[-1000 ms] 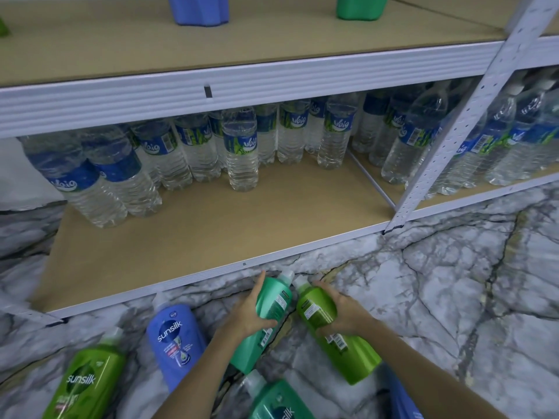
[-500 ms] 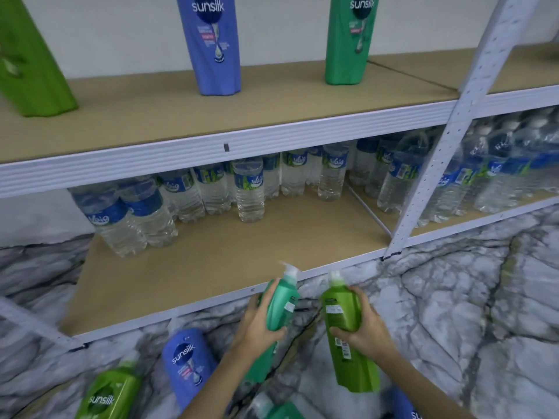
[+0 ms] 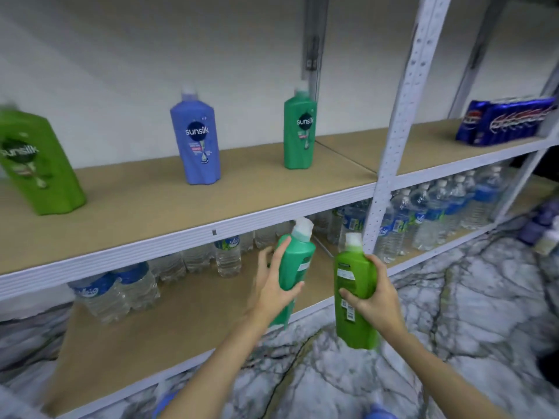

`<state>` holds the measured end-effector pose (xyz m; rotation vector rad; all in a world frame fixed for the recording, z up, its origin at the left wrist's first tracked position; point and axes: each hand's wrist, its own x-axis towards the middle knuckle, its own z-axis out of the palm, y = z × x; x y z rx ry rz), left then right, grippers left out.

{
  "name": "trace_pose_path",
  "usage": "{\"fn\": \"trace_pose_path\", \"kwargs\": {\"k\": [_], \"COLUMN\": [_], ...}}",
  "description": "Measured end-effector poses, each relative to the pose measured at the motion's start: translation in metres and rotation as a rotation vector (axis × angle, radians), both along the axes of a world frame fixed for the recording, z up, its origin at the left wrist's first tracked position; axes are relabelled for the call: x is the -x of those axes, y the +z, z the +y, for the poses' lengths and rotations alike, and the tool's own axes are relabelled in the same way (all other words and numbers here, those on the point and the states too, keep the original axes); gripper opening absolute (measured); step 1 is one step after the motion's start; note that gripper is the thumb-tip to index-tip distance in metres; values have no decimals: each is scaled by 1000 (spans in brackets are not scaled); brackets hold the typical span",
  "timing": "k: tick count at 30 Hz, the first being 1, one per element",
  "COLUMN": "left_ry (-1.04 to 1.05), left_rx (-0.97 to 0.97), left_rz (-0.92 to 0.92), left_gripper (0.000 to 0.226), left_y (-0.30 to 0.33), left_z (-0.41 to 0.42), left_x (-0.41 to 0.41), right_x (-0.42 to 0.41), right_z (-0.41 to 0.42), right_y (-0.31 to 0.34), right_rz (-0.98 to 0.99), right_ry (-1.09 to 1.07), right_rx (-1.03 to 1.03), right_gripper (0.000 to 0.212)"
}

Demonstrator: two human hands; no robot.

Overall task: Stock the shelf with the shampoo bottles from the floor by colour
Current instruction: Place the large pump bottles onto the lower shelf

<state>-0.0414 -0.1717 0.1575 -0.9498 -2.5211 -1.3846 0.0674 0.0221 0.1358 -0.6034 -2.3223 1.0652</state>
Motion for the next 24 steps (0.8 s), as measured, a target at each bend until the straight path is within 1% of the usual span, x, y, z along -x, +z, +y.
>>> {"fn": "trace_pose_path", "kwargs": {"k": [3,7,9,12,15,18,20,24], "left_ry": [-12,16,28,81,161,184,209,277], "left_rx": [-59,-230,-301,-378,-382,-350,-327,-298], "left_rz": [64,67,103,207,219,232,255,230], "left_gripper": [89,89,89,85,86,86,85,84], "left_y": [43,92,112,137,158,169,170,167], "left_z": [7,17,25,40,58,77,90,111], "left_x": [3,14,24,43,63,86,102,124], "right_x": [1,3,8,16,27,35,40,44], "right_z": [1,3,8,16,26,37,45,60], "right_y": [42,87,99,107,114,117,119,117], "right_rz": [70,140,166,215,258,291,308,302], "right_ry": [-38,-92,-115,-140,-164,-158,-135,-112], "right_rx": [-38,-94,-113,-130,-122,-112,-110,-115], "right_gripper": [83,83,83,83,83,82,82,82]}}
